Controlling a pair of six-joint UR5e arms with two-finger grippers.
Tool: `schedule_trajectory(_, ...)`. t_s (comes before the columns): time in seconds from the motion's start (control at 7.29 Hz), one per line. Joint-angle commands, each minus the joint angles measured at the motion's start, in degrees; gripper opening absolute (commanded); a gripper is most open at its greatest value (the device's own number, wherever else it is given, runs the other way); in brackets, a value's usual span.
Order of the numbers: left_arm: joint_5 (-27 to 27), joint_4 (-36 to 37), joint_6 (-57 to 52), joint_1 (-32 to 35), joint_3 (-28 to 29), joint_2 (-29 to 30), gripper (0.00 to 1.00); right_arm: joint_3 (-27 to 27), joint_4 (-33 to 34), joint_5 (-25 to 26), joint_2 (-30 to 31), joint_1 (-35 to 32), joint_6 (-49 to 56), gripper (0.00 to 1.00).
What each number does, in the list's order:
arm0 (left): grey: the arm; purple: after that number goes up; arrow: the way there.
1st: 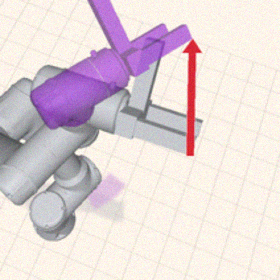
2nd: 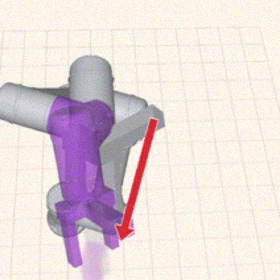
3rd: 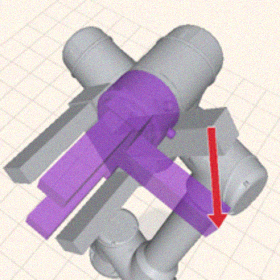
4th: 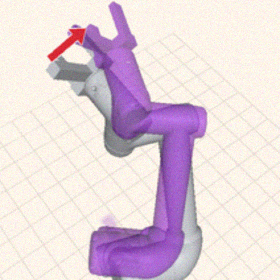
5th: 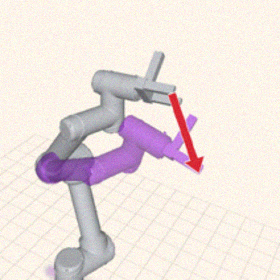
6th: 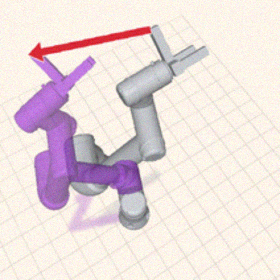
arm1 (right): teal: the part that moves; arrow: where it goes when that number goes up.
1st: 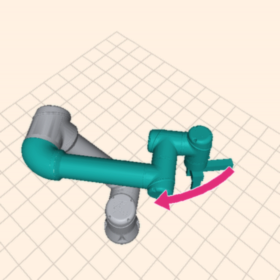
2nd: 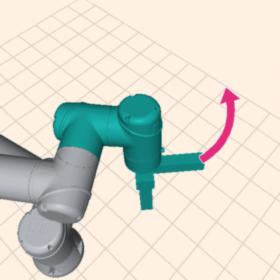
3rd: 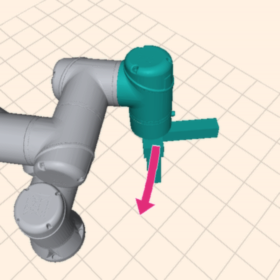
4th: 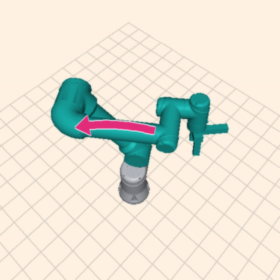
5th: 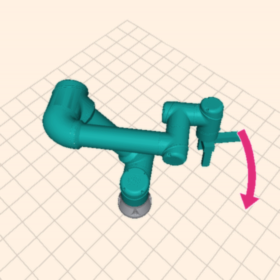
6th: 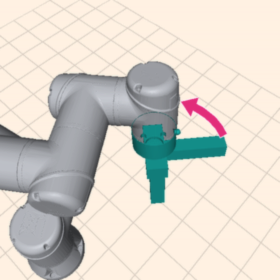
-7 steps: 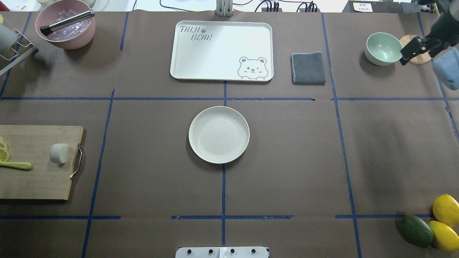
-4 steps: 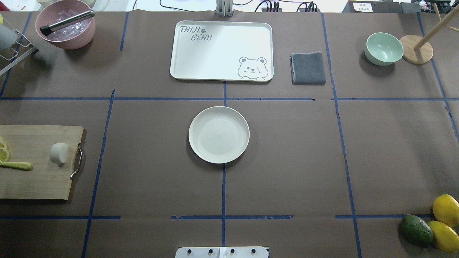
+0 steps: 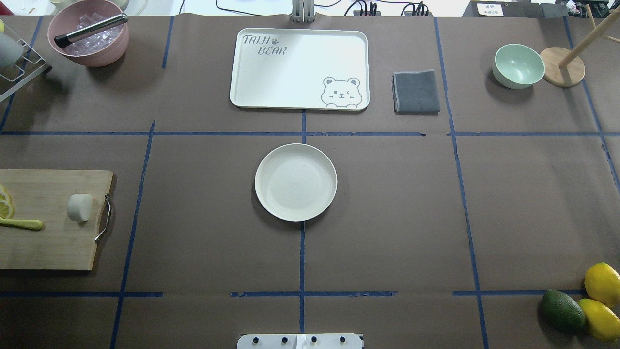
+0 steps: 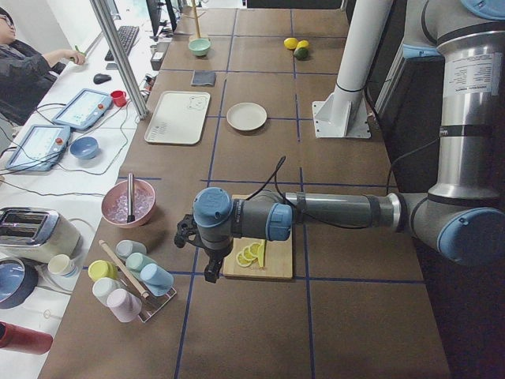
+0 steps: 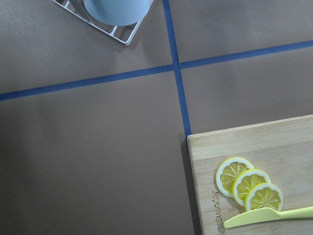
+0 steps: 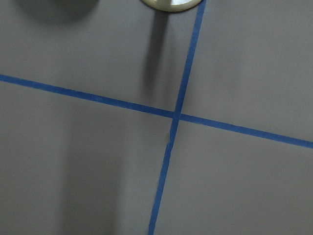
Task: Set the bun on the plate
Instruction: 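Reach the left gripper toward the white bun on the cutting board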
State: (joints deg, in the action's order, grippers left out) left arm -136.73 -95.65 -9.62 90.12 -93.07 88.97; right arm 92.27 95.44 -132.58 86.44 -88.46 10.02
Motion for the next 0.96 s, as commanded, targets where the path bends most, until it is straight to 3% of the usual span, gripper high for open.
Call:
schedule_trajectory(0.0, -2.0, -3.4, 9.1, -2.7, 0.7, 2.9, 1.0, -0.1, -0.1, 0.0, 0.1, 0.0, -0.4, 1.0)
schedule_trajectory(0.27, -1.2, -9.6, 12.8, -8.6, -0.4, 2.6, 1.0, 0.1, -0.1, 0.0, 0.1, 0.0, -0.6, 1.0)
schedule_trajectory(0.69, 0.1, -22.6, 34.7, -19.2, -0.9, 1.3, 1.0, 0.5, -0.1, -0.1, 0.6, 0.0, -0.6, 1.0)
schedule_trajectory(0.82, 5.5, -24.8, 42.1, -25.1, -4.6, -1.6, 1.0, 0.5, 0.0, -0.2, 0.7, 0.0, -0.7, 1.0)
